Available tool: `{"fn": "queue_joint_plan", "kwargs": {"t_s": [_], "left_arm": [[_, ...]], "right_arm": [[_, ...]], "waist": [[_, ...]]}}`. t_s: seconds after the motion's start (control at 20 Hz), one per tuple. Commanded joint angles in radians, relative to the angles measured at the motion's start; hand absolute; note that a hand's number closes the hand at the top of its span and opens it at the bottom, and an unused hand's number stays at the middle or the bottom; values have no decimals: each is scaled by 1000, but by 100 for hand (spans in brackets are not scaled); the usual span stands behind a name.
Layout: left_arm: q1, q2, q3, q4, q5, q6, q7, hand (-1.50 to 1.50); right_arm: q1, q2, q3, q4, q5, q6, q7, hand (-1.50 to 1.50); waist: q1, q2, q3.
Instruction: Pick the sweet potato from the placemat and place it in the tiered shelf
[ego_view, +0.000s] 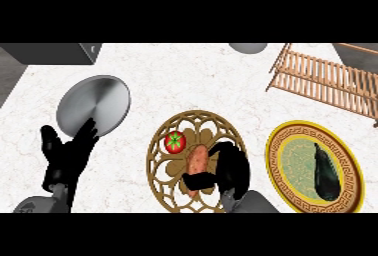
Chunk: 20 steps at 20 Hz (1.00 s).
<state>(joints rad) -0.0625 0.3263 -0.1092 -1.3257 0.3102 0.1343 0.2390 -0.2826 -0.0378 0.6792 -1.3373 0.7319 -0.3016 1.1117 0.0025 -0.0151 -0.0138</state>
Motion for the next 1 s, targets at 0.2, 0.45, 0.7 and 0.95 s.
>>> {"fn": "queue_joint_plan", "kwargs": {"t_s": [0.2,0.45,0.7,0.95], "left_arm": [[72,-68,-25,-62,-66,42,-4,0],[57,-16,19,-21,-22,-24,-11,0],[54,-40,16,-63,-26,0,33,0],[13,-31,39,-25,-26,-6,49,0]], "right_arm": [[-48,36,10,-9,34,-31,9,150],[-7,-351,-170,-78,-254,148,-459,150],[-64,-398,-276,-266,-219,149,-420,150],[-134,-435,-351,-485,-148,177,-220,150]], "waist": [[2,14,14],[-1,17,16],[-9,9,14],[-18,7,13]]}}
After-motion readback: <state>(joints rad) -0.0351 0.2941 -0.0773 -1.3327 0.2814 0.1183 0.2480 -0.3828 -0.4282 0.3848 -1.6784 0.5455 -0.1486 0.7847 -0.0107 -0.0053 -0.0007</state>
